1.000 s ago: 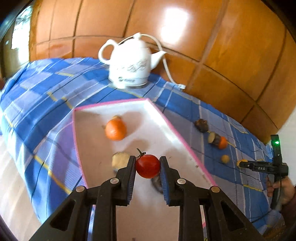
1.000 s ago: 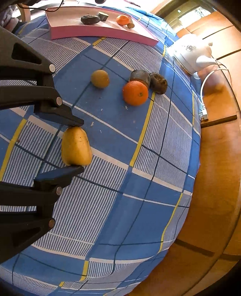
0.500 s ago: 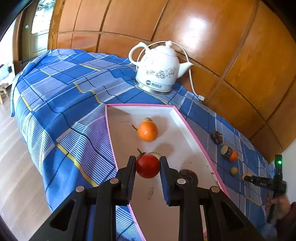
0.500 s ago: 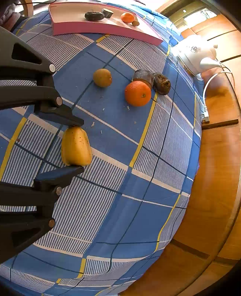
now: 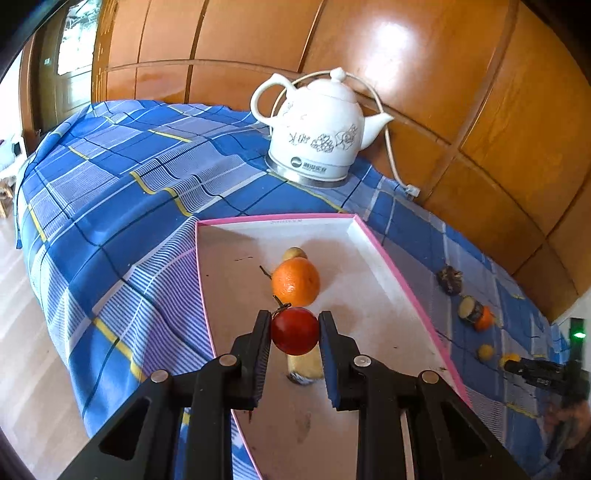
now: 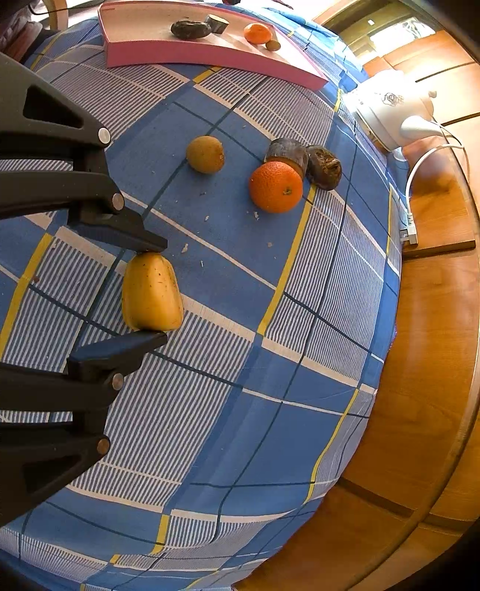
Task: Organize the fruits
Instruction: 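Lower the red tomato into the tray and open the left tool, then carry the yellow pear-shaped fruit into the tray and open the right tool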
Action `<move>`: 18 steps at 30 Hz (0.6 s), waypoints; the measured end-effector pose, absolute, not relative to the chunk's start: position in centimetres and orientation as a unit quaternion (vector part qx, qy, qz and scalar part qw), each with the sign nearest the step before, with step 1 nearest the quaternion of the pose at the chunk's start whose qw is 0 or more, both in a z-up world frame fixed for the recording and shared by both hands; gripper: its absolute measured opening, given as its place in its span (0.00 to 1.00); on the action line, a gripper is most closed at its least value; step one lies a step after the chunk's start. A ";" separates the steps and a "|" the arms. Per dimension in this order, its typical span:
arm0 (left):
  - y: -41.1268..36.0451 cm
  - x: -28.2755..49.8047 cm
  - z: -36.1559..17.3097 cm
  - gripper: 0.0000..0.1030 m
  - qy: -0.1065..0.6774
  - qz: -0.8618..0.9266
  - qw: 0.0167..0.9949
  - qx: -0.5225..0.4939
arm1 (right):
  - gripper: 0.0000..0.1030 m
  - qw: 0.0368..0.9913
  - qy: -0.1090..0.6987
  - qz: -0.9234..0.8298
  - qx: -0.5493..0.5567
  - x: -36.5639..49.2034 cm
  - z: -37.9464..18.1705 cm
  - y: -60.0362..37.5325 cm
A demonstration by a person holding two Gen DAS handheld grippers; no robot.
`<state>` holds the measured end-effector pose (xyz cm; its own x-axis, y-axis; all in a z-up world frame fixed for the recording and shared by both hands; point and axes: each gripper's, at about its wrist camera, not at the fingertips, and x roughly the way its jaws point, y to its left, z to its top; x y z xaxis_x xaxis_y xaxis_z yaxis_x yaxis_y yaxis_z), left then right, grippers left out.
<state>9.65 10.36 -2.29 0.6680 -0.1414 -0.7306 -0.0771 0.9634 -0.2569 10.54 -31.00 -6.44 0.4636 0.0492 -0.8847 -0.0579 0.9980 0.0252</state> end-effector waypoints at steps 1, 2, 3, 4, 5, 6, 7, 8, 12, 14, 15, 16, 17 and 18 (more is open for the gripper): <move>10.3 10.0 -2.6 0.25 0.410 -0.015 0.903 -0.128 | 0.43 0.855 0.517 0.031 -0.005 10.5 -6.4 -31.0; 10.3 10.3 -2.8 0.25 0.411 -0.013 0.903 -0.124 | 0.43 0.856 0.517 0.031 -0.005 10.5 -6.4 -31.0; 10.3 10.5 -3.0 0.26 0.412 -0.009 0.903 -0.120 | 0.43 0.856 0.517 0.032 -0.004 10.5 -6.4 -31.0; 10.3 10.9 -3.2 0.27 0.414 -0.006 0.903 -0.115 | 0.43 0.856 0.517 0.032 -0.005 10.5 -6.4 -31.0; 10.3 11.1 -3.4 0.28 0.415 -0.003 0.903 -0.113 | 0.43 0.856 0.517 0.032 -0.005 10.5 -6.4 -31.0; 10.3 11.2 -3.5 0.30 0.415 -0.001 0.903 -0.111 | 0.43 0.856 0.516 0.032 -0.005 10.5 -6.4 -30.9; 10.3 11.4 -3.5 0.33 0.415 0.004 0.903 -0.107 | 0.43 0.856 0.517 0.032 -0.005 10.5 -6.4 -31.0; 10.3 11.4 -3.5 0.36 0.415 0.009 0.904 -0.103 | 0.43 0.856 0.517 0.032 -0.005 10.5 -6.4 -31.0; 10.3 11.0 -3.3 0.54 0.408 0.033 0.907 -0.095 | 0.43 0.856 0.517 0.032 -0.006 10.5 -6.5 -30.9; 10.1 10.5 -3.1 0.55 0.404 0.043 0.909 -0.090 | 0.43 0.856 0.516 0.031 -0.007 10.5 -6.5 -30.9; 10.1 10.1 -2.9 0.58 0.400 0.048 0.911 -0.087 | 0.43 0.856 0.516 0.031 -0.007 10.5 -6.4 -30.9; 9.9 9.7 -2.8 0.66 0.398 0.053 0.912 -0.086 | 0.43 0.856 0.516 0.030 -0.008 10.4 -6.4 -30.8; 9.8 9.4 -2.7 0.70 0.395 0.060 0.913 -0.084 | 0.43 0.856 0.516 0.030 -0.008 10.4 -6.4 -30.8; 9.7 8.9 -2.4 0.75 0.389 0.069 0.915 -0.082 | 0.43 0.856 0.516 0.030 -0.008 10.4 -6.4 -30.8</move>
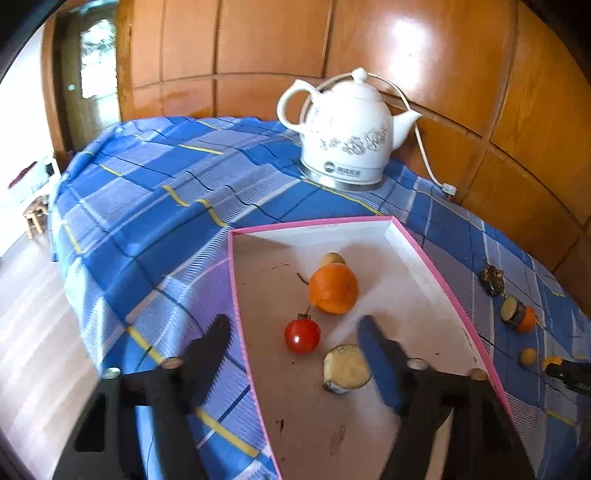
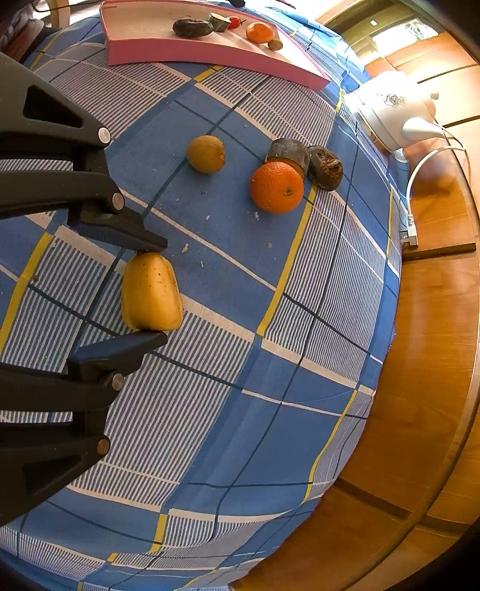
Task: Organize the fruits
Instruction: 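Carry the yellow pear-shaped fruit into the tray and open the right tool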
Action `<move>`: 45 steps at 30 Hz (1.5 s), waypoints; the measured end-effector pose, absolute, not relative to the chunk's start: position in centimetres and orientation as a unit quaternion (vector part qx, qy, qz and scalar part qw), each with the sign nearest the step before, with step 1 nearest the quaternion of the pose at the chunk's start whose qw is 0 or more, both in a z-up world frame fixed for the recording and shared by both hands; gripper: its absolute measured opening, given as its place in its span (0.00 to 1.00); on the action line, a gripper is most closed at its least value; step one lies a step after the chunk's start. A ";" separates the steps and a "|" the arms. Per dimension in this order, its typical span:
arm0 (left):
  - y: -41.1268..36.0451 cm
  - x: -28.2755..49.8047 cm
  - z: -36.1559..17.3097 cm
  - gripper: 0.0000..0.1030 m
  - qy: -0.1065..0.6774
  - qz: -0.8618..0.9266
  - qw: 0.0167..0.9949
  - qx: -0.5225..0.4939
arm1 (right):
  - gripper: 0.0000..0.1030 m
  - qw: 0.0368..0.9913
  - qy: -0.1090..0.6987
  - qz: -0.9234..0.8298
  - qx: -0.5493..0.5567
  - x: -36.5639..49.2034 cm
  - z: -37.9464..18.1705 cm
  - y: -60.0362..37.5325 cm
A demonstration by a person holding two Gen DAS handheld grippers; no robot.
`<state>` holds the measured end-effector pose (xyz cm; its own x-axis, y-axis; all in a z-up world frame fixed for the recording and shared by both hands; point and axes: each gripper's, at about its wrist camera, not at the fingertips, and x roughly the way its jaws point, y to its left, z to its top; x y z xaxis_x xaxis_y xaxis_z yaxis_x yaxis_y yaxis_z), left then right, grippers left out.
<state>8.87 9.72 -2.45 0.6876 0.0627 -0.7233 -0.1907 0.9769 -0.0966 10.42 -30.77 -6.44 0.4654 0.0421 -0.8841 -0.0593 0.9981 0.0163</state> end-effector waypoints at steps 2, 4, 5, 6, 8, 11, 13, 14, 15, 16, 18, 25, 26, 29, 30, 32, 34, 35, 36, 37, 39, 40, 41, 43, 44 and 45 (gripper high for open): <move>9.6 8.1 -2.1 0.80 0.380 0.076 0.918 -0.081 | 0.43 0.856 0.516 0.029 -0.009 10.4 -6.5 -30.8; 9.4 7.3 -1.8 0.91 0.372 0.086 0.921 -0.081 | 0.43 0.856 0.516 0.028 -0.010 10.4 -6.5 -30.8; 9.4 6.9 -1.7 0.92 0.369 0.087 0.922 -0.081 | 0.43 0.856 0.516 0.028 -0.011 10.4 -6.5 -30.7; 9.3 6.6 -1.7 0.95 0.367 0.088 0.922 -0.081 | 0.43 0.856 0.516 0.027 -0.011 10.5 -6.5 -30.7; 9.1 6.0 -1.6 1.00 0.365 0.090 0.923 -0.081 | 0.43 0.857 0.515 0.026 -0.012 10.5 -6.5 -30.7; 8.9 5.3 -1.5 1.00 0.366 0.091 0.923 -0.078 | 0.43 0.858 0.513 0.024 -0.016 10.4 -6.5 -30.6; 8.8 4.9 -1.4 1.00 0.366 0.091 0.923 -0.078 | 0.43 0.858 0.513 0.024 -0.015 10.4 -6.4 -30.6; 8.8 4.8 -1.4 1.00 0.367 0.090 0.923 -0.079 | 0.43 0.858 0.513 0.024 -0.015 10.4 -6.4 -30.7; 8.8 4.6 -1.4 1.00 0.367 0.089 0.922 -0.081 | 0.43 0.858 0.512 0.023 -0.016 10.4 -6.4 -30.6; 8.8 4.4 -1.4 1.00 0.368 0.089 0.922 -0.081 | 0.43 0.858 0.512 0.023 -0.016 10.4 -6.4 -30.6; 8.7 4.2 -1.3 1.00 0.365 0.093 0.923 -0.077 | 0.43 0.859 0.511 0.023 -0.017 10.4 -6.4 -30.6; 8.4 3.7 -1.4 1.00 0.366 0.092 0.923 -0.072 | 0.43 0.860 0.510 0.025 -0.011 10.5 -6.3 -30.7; 8.4 3.7 -1.5 1.00 0.367 0.092 0.923 -0.071 | 0.42 0.860 0.509 0.025 -0.010 10.5 -6.3 -30.7; 8.0 3.6 -1.7 1.00 0.369 0.095 0.923 -0.058 | 0.42 0.861 0.507 0.034 -0.004 10.5 -6.1 -30.6; 7.9 3.5 -1.8 1.00 0.368 0.095 0.923 -0.052 | 0.42 0.862 0.506 0.037 -0.005 10.5 -6.0 -30.4; 7.7 3.4 -1.8 1.00 0.365 0.096 0.925 -0.044 | 0.42 0.862 0.506 0.043 -0.004 10.5 -6.0 -30.2; 7.5 3.3 -1.8 1.00 0.361 0.095 0.927 -0.039 | 0.42 0.861 0.506 0.048 -0.004 10.4 -5.9 -30.0; 7.5 3.2 -1.8 1.00 0.358 0.095 0.928 -0.038 | 0.42 0.861 0.505 0.050 -0.004 10.4 -5.8 -29.8; 7.5 3.2 -1.7 1.00 0.355 0.095 0.929 -0.038 | 0.42 0.862 0.505 0.052 -0.004 10.4 -5.8 -29.7; 7.6 3.2 -1.7 1.00 0.353 0.095 0.930 -0.037 | 0.42 0.862 0.504 0.056 -0.001 10.3 -5.5 -29.5; 7.7 3.2 -1.6 1.00 0.350 0.092 0.931 -0.038 | 0.42 0.864 0.499 0.072 0.007 10.1 -4.7 -28.9; 7.8 3.2 -1.5 1.00 0.346 0.091 0.933 -0.041 | 0.42 0.864 0.496 0.079 0.011 10.0 -4.4 -28.6; 7.9 3.2 -1.5 1.00 0.343 0.090 0.934 -0.043 | 0.42 0.865 0.494 0.092 0.015 9.8 -4.0 -27.8; 8.0 3.1 -1.2 1.00 0.334 0.084 0.938 -0.047 | 0.42 0.865 0.488 0.116 0.019 9.7 -3.3 -26.1; 8.0 3.0 -1.1 1.00 0.328 0.082 0.940 -0.046 | 0.42 0.865 0.484 0.131 0.016 9.6 -2.9 -24.8; 8.0 2.8 -0.9 1.00 0.317 0.081 0.944 -0.041 | 0.42 0.865 0.480 0.144 0.015 9.5 -2.5 -23.8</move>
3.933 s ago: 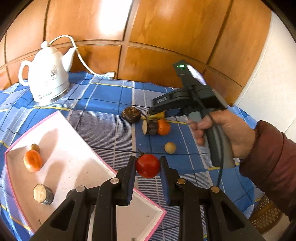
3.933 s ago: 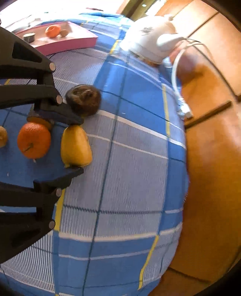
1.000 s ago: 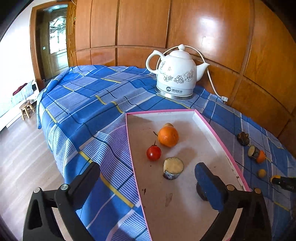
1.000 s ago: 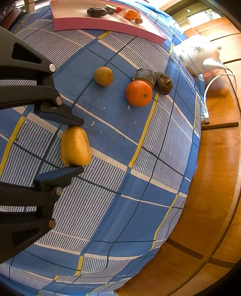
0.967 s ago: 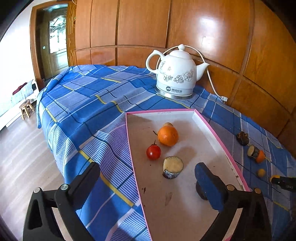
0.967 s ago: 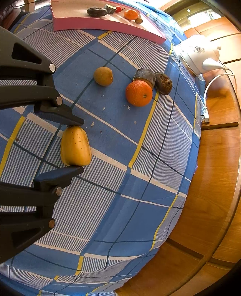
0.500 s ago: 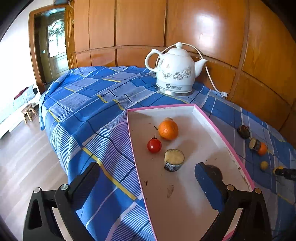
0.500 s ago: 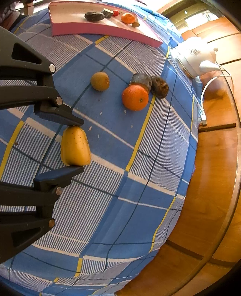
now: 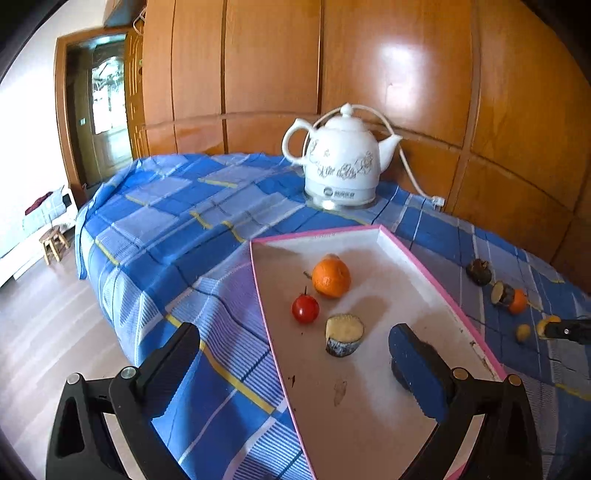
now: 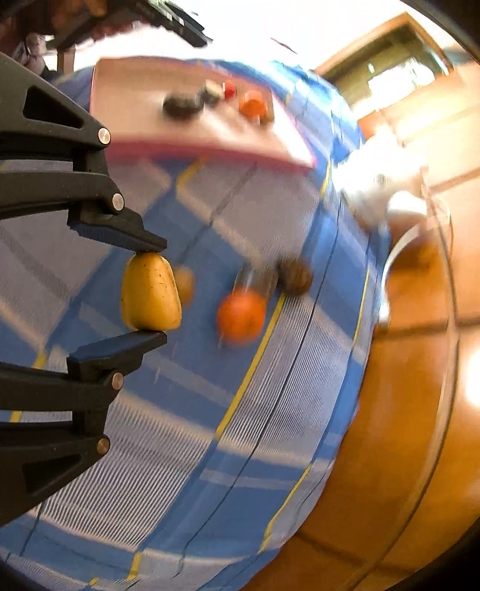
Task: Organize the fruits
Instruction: 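Carry the yellow pear-shaped fruit into the tray and open the right tool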
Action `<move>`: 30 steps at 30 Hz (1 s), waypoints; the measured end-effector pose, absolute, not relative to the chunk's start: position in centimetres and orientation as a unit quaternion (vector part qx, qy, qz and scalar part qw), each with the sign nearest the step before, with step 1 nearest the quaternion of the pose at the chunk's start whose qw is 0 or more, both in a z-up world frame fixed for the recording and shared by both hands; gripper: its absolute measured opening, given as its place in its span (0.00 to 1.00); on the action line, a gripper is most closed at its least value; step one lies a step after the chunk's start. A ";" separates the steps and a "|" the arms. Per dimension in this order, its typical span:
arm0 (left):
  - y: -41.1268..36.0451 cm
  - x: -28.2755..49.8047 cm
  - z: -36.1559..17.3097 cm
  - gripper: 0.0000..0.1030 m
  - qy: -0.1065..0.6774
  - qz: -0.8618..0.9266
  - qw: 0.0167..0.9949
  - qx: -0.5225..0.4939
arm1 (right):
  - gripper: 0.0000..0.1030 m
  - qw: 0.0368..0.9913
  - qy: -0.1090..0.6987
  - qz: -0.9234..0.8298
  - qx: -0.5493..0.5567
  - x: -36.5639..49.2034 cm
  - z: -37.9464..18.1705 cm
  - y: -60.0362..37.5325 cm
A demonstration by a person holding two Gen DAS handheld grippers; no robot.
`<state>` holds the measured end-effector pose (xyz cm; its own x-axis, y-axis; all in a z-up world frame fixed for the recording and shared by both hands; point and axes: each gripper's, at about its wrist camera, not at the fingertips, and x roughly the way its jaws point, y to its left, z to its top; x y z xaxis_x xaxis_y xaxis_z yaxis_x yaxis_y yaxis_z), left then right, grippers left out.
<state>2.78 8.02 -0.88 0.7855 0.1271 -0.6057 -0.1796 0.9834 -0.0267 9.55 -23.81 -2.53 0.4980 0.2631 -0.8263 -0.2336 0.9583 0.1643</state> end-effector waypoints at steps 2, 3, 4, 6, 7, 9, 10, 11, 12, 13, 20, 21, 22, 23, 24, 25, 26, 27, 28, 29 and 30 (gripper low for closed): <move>7.7 2.3 -0.4 1.00 0.296 0.084 0.951 -0.024 | 0.42 0.864 0.471 0.175 0.020 9.7 -1.7 -21.2; 7.5 2.0 -0.1 1.00 0.283 0.085 0.955 -0.010 | 0.42 0.864 0.466 0.190 0.022 9.9 -1.3 -19.6; 7.4 1.9 0.1 1.00 0.276 0.085 0.957 -0.004 | 0.42 0.863 0.463 0.202 0.024 10.1 -1.0 -18.5; 7.3 1.6 0.3 1.00 0.267 0.078 0.960 0.005 | 0.42 0.860 0.459 0.223 0.028 10.7 -0.7 -15.9; 7.4 1.7 0.3 1.00 0.270 0.073 0.960 0.003 | 0.42 0.858 0.458 0.233 0.030 11.0 -0.6 -14.7; 7.7 1.8 0.1 1.00 0.285 0.064 0.956 -0.009 | 0.42 0.851 0.461 0.247 0.039 11.9 -0.9 -12.2; 7.9 2.0 0.0 1.00 0.293 0.062 0.954 -0.016 | 0.42 0.847 0.465 0.252 0.045 12.4 -1.2 -11.4; 8.2 2.1 -0.2 1.00 0.301 0.063 0.951 -0.023 | 0.43 0.844 0.469 0.255 0.047 12.8 -1.5 -10.5; 8.4 2.2 -0.3 1.00 0.307 0.066 0.949 -0.029 | 0.43 0.842 0.472 0.256 0.047 13.1 -1.8 -9.9; 8.5 2.1 -0.5 1.00 0.313 0.071 0.947 -0.033 | 0.43 0.839 0.478 0.255 0.045 13.5 -2.2 -9.0; 9.6 2.2 -1.3 1.00 0.327 0.079 0.940 -0.052 | 0.50 0.830 0.492 0.256 0.064 15.0 -3.5 -7.5; 9.7 2.2 -1.3 1.00 0.328 0.078 0.940 -0.051 | 0.55 0.831 0.490 0.256 0.067 14.9 -3.4 -7.7; 9.7 2.1 -1.4 1.00 0.329 0.075 0.940 -0.054 | 0.57 0.832 0.487 0.256 0.071 14.8 -3.2 -8.2; 9.8 2.1 -1.5 1.00 0.331 0.072 0.939 -0.058 | 0.58 0.833 0.485 0.256 0.074 14.7 -3.1 -8.5; 9.8 2.2 -1.6 1.00 0.336 0.070 0.937 -0.059 | 0.58 0.836 0.481 0.255 0.076 14.3 -2.8 -9.2; 9.8 2.2 -1.7 1.00 0.339 0.069 0.936 -0.059 | 0.58 0.837 0.479 0.253 0.076 14.3 -2.6 -9.6; 9.7 2.2 -1.7 1.00 0.340 0.067 0.936 -0.058 | 0.58 0.840 0.475 0.251 0.074 14.0 -2.2 -10.1; 9.6 2.3 -1.7 1.00 0.341 0.066 0.936 -0.057 | 0.58 0.844 0.470 0.247 0.070 13.6 -1.8 -10.9; 9.5 2.3 -1.7 1.00 0.341 0.065 0.936 -0.057 | 0.58 0.847 0.467 0.245 0.068 13.4 -1.6 -11.4; 9.5 2.3 -1.6 1.00 0.341 0.063 0.936 -0.057 | 0.58 0.850 0.464 0.239 0.063 13.0 -1.3 -12.2; 9.4 2.3 -1.6 1.00 0.341 0.061 0.936 -0.057 | 0.58 0.854 0.462 0.233 0.058 12.6 -1.1 -13.1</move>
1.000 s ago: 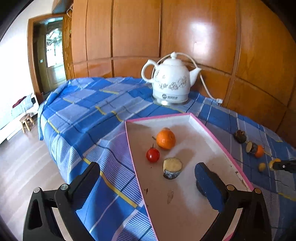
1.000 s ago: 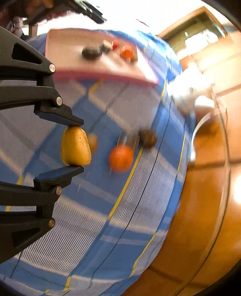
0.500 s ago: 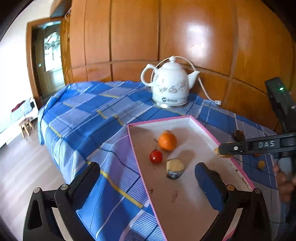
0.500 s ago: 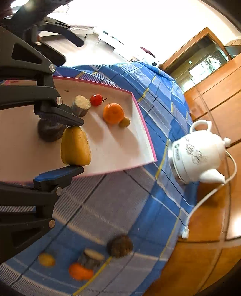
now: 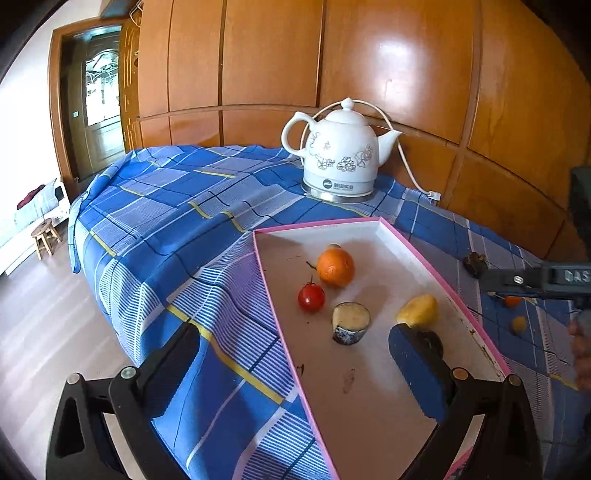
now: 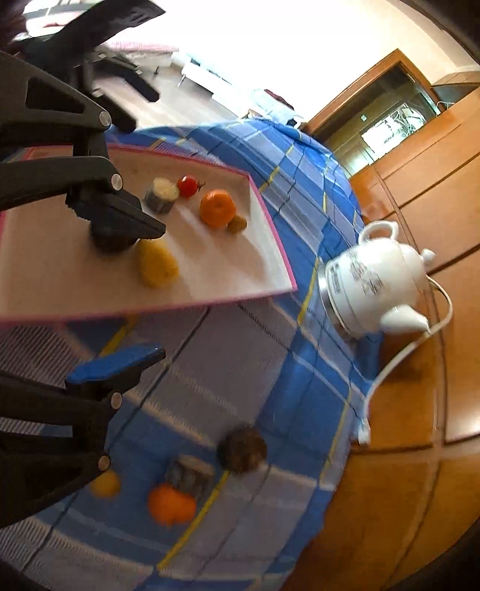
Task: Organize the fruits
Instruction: 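Carry the yellow pear-shaped fruit into the tray and open the right tool, then reach the left tool to the dark brown round fruit and close on it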
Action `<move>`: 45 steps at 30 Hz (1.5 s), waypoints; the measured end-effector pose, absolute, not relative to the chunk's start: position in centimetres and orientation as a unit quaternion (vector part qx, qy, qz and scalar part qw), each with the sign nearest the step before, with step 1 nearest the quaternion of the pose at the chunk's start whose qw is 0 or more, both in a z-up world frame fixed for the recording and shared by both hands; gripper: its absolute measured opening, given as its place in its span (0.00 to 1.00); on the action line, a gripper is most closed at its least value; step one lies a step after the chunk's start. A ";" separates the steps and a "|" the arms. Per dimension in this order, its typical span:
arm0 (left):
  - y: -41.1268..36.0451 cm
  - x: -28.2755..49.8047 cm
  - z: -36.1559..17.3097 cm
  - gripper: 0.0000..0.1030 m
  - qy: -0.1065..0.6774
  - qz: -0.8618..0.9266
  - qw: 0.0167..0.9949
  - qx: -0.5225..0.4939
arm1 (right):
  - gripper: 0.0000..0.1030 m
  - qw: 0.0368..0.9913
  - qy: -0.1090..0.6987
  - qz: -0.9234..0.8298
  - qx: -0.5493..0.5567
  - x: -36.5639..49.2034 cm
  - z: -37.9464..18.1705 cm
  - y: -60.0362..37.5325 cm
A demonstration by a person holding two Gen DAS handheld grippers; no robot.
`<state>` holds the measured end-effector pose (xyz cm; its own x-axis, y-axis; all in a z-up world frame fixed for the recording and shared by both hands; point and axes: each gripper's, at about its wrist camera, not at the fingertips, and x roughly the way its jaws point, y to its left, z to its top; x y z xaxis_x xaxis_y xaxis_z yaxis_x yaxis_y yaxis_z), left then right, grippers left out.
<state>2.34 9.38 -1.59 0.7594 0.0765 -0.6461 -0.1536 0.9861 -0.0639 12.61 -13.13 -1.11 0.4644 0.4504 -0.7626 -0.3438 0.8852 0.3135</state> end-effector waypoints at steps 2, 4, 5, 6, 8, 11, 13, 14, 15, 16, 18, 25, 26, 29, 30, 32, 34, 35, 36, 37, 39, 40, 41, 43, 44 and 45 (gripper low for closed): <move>9.2 2.4 -1.4 1.00 0.342 0.059 0.936 -0.057 | 0.58 0.857 0.462 0.221 0.051 12.1 -1.0 -14.5; 8.9 2.3 -1.4 1.00 0.343 0.055 0.936 -0.055 | 0.58 0.861 0.463 0.206 0.037 11.4 -1.0 -16.0; 8.7 2.3 -1.3 1.00 0.343 0.053 0.936 -0.053 | 0.58 0.863 0.464 0.197 0.029 11.1 -1.1 -16.9; 8.6 2.3 -1.3 1.00 0.343 0.051 0.936 -0.052 | 0.58 0.865 0.464 0.189 0.023 10.8 -1.2 -17.6; 8.2 2.2 -1.2 1.00 0.344 0.047 0.937 -0.047 | 0.58 0.867 0.467 0.173 0.015 10.2 -1.4 -19.3; 7.6 2.2 -1.1 1.00 0.347 0.037 0.936 -0.044 | 0.58 0.869 0.470 0.151 0.017 9.8 -1.6 -21.7; 7.3 2.1 -1.0 1.00 0.346 0.032 0.937 -0.043 | 0.58 0.872 0.470 0.137 0.021 9.5 -1.7 -23.4; 7.0 2.0 -1.0 1.00 0.346 0.030 0.937 -0.040 | 0.58 0.873 0.469 0.129 0.021 9.4 -1.8 -24.1; 6.7 2.0 -0.9 1.00 0.346 0.027 0.937 -0.036 | 0.58 0.875 0.468 0.123 0.019 9.3 -1.8 -24.7; 6.6 2.0 -0.9 1.00 0.346 0.025 0.937 -0.034 | 0.58 0.877 0.467 0.114 0.016 9.2 -1.9 -25.4; 6.1 2.0 -0.9 1.00 0.348 0.020 0.937 -0.029 | 0.58 0.880 0.465 0.100 0.015 9.2 -2.0 -26.5; 4.8 1.9 -1.0 1.00 0.350 0.010 0.936 -0.014 | 0.58 0.877 0.474 0.054 0.052 9.5 -3.3 -29.9; 4.7 1.9 -1.0 1.00 0.349 0.010 0.937 -0.012 | 0.58 0.876 0.477 0.051 0.052 9.7 -3.4 -30.0; 4.3 2.0 -0.9 1.00 0.350 0.006 0.937 -0.009 | 0.58 0.872 0.484 0.049 0.055 9.8 -3.7 -30.1; 4.1 2.0 -0.9 1.00 0.350 0.005 0.937 -0.008 | 0.58 0.871 0.485 0.046 0.055 9.8 -3.8 -30.2; 3.8 2.1 -0.9 1.00 0.350 0.003 0.937 -0.007 | 0.58 0.870 0.489 0.041 0.056 9.9 -3.9 -30.2; 3.5 2.3 -0.8 1.00 0.349 0.002 0.937 -0.004 | 0.58 0.869 0.490 0.039 0.060 9.9 -4.0 -30.3; 3.3 2.3 -0.7 1.00 0.349 0.001 0.937 -0.003 | 0.58 0.868 0.491 0.038 0.062 9.9 -4.0 -30.4; 3.2 2.4 -0.7 1.00 0.349 0.000 0.937 -0.002 | 0.58 0.868 0.491 0.036 0.062 9.9 -4.0 -30.4; 3.0 2.5 -0.6 1.00 0.350 -0.002 0.937 0.001 | 0.58 0.868 0.491 0.033 0.063 9.9 -4.0 -30.5; 2.7 2.8 -0.5 1.00 0.352 -0.003 0.936 0.002 | 0.58 0.866 0.493 0.027 0.071 9.9 -4.0 -30.9; 2.6 2.9 -0.5 1.00 0.352 -0.005 0.936 0.002 | 0.58 0.866 0.494 0.025 0.075 10.0 -4.0 -31.1; 2.5 3.0 -0.5 1.00 0.353 -0.008 0.936 0.002 | 0.58 0.865 0.495 0.021 0.080 10.0 -4.0 -31.3; 2.0 3.3 -0.5 1.00 0.355 -0.013 0.935 0.006 | 0.58 0.864 0.496 0.012 0.087 10.0 -4.0 -31.8; 1.8 3.4 -0.4 1.00 0.357 -0.017 0.934 0.007 | 0.58 0.863 0.496 0.007 0.091 10.0 -4.0 -32.0; 1.5 3.7 -0.4 1.00 0.357 -0.023 0.934 0.010 | 0.58 0.863 0.497 0.002 0.096 10.0 -4.0 -32.3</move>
